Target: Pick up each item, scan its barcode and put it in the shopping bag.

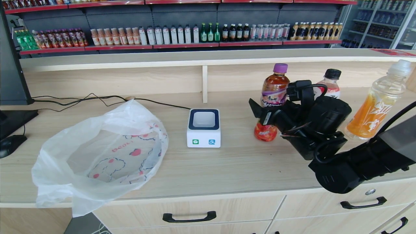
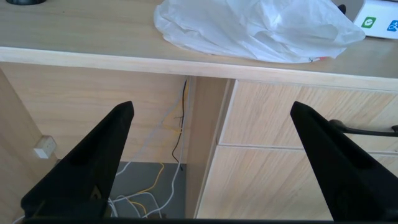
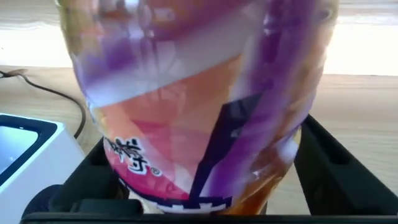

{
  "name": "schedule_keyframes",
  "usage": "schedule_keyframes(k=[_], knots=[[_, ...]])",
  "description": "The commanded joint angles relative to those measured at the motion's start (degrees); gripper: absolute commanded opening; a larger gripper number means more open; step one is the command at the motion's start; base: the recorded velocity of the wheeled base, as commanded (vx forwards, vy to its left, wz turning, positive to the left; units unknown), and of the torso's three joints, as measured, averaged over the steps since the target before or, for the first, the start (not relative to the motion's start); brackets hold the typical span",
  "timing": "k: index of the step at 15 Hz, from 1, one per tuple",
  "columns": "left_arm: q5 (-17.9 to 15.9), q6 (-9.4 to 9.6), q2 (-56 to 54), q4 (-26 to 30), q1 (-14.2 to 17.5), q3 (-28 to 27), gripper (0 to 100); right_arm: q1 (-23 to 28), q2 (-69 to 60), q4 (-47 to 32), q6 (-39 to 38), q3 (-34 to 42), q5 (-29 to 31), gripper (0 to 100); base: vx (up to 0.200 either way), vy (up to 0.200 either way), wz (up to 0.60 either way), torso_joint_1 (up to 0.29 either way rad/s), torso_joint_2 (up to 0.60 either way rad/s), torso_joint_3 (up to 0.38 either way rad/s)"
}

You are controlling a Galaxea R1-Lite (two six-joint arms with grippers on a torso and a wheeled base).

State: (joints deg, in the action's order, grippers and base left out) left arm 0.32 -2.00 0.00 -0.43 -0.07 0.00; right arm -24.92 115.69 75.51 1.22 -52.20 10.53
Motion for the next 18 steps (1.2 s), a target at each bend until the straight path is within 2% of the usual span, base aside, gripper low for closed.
schedule_keyframes(k=[1,11,16,18], knots=[[0.0,-0.02,0.0,0.0,0.0,0.0,100,0.0,-0.6,0.0,0.1,0.2,0.0,0,0.000,0.000,0.00,0.000,0.00,0.000],[0.0,0.33,0.1,0.2,0.0,0.0,100,-1.2,-8.4,0.4,1.2,1.4,0.5,0,0.000,0.000,0.00,0.000,0.00,0.000],[0.0,0.07,0.1,0.2,0.0,0.0,100,-5.8,-18.7,0.6,0.9,12.7,0.4,0,0.000,0.000,0.00,0.000,0.00,0.000],[0.0,0.07,0.0,0.1,0.0,0.0,100,-7.4,-21.8,0.6,0.6,14.9,0.1,0,0.000,0.000,0.00,0.000,0.00,0.000]])
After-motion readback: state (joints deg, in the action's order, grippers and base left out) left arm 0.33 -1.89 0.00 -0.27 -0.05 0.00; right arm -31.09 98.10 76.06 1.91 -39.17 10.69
